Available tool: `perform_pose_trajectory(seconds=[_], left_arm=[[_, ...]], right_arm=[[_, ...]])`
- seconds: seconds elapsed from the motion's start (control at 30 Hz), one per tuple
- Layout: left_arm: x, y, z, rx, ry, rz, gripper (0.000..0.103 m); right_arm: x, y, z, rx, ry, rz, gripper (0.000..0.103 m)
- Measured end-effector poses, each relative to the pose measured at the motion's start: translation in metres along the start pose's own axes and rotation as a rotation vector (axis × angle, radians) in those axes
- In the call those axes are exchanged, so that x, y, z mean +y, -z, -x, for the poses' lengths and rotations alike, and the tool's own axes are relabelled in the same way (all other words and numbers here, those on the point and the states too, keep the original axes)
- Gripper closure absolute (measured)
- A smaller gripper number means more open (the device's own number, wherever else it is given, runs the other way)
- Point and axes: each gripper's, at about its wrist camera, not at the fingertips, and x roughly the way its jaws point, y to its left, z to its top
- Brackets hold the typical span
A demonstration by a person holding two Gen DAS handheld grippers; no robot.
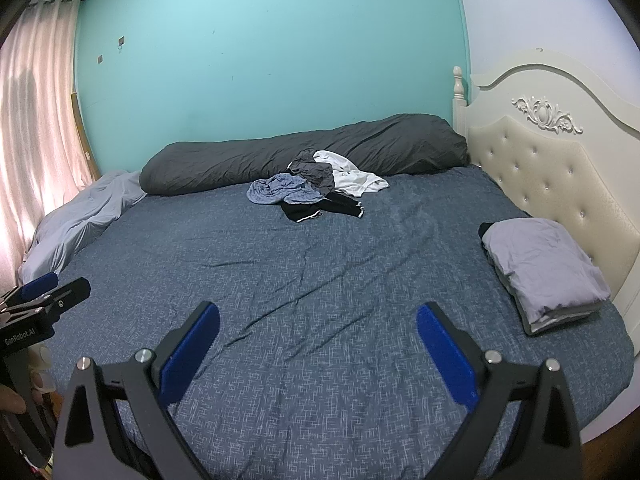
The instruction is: Fold clothes
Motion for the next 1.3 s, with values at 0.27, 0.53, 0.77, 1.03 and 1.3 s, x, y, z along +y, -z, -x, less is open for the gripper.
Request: perform_pose_trajectory(seconds=[0.27,0.53,0.77,1.03,1.3], left_arm=[[-0.002,-0.007,0.001,0.008,-0.001,0.001,0.0],[0.0,-0.009,0.003,0.007,0.0,0.003,0.0],[0.0,-0.011,0.003,0.007,-0.003,0.004,0.0],[0.002,-0.011,0.005,0.002,0.001,0.003,0.0],[0.0,-0.01,0.005,0.004,-0.003,0.0,0.0]], right_arm=[[0.0,0.001,0.0,0.0,0.007,0.0,0.003],[0.0,-0.001,0.001,0.001,0.006,0.0,0.003],[-0.001,-0.003,0.001,0.0,0.004,-0.003,0.003],[-0.003,-0.008,0.0,0.003,0.0,-0.004,0.003],[-0.004,-0.006,0.001,0.0,0.001,-0.005,0.003]])
